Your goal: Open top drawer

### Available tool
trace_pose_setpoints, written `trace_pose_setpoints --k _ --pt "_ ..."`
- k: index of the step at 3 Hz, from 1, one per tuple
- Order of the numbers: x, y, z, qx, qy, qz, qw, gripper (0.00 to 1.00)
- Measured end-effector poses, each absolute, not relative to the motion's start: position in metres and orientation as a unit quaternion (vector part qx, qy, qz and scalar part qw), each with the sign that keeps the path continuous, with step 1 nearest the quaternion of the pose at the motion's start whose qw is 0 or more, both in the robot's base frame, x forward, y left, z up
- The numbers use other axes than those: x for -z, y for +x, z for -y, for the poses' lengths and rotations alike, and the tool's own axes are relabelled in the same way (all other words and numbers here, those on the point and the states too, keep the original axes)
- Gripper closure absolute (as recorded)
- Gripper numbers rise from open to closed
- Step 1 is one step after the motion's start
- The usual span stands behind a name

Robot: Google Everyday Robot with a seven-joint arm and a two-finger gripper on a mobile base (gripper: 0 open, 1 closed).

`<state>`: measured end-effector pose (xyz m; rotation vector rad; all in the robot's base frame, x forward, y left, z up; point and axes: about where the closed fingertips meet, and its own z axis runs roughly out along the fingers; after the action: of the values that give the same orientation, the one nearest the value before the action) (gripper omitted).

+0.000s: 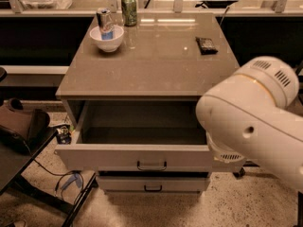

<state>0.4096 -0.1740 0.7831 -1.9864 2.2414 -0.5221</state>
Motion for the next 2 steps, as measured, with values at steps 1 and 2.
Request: trace_pose_setpoints --k 1,2 --pt "-0.809 0.422 0.151 0.17 -0.694 -0.697 0.063 1.0" --pt "-0.808 0.446 0.134 0.154 -0.726 -0.667 0.07 1.0"
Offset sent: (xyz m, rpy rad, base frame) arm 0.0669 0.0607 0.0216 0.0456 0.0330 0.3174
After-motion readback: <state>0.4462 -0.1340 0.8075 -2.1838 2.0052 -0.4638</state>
